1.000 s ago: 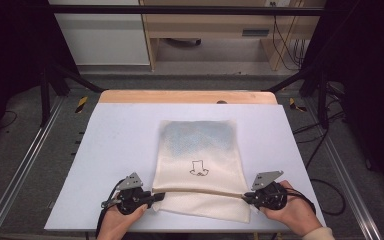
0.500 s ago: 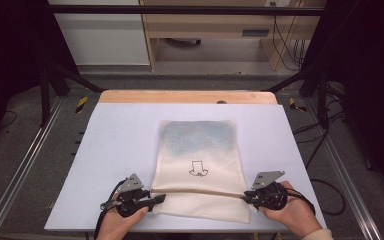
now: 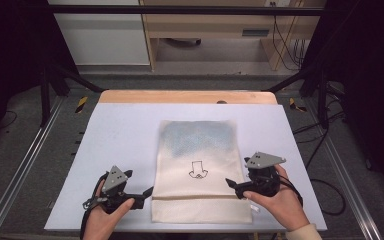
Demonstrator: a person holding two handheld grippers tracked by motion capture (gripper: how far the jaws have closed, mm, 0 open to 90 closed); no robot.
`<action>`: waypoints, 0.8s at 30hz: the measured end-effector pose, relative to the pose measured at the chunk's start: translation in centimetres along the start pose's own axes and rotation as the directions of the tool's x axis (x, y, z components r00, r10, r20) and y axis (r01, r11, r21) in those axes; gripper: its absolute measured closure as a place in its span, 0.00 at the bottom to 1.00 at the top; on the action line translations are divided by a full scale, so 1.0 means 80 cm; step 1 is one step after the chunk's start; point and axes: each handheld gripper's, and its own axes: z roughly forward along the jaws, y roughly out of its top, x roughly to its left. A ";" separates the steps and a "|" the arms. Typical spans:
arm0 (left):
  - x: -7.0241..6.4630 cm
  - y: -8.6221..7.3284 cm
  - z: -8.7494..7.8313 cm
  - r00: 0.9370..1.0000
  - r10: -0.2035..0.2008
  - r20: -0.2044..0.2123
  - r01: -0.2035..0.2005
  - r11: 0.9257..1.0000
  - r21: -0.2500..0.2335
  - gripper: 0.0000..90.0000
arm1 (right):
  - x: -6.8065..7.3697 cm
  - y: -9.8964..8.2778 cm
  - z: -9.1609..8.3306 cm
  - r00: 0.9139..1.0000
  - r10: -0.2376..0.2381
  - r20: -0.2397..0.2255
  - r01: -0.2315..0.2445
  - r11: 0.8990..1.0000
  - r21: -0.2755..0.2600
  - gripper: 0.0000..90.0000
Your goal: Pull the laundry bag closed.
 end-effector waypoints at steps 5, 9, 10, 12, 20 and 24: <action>0.018 0.012 -0.006 1.000 0.008 -0.025 -0.009 0.999 -0.039 0.05 | -0.012 0.022 -0.002 0.998 0.037 0.060 -0.032 0.995 -0.091 0.07; 0.040 0.022 -0.010 0.998 0.015 -0.059 -0.019 0.998 -0.062 0.05 | -0.020 0.031 -0.001 0.995 0.057 0.076 -0.045 0.987 -0.154 0.07; 0.047 0.025 -0.012 0.997 0.008 -0.071 -0.013 0.997 -0.071 0.05 | -0.022 0.032 -0.001 0.995 0.063 0.083 -0.049 0.985 -0.165 0.07; 0.060 0.029 -0.016 0.995 -0.006 -0.095 -0.003 0.995 -0.097 0.05 | -0.025 0.035 -0.001 0.993 0.070 0.096 -0.052 0.983 -0.177 0.07; 0.094 0.031 -0.034 0.984 -0.014 -0.177 -0.009 0.991 -0.134 0.05 | -0.040 0.031 -0.008 0.983 0.098 0.153 -0.066 0.977 -0.203 0.07; 0.106 0.026 -0.043 0.979 -0.013 -0.203 -0.016 0.990 -0.140 0.05 | -0.050 0.023 -0.017 0.977 0.120 0.178 -0.081 0.974 -0.212 0.06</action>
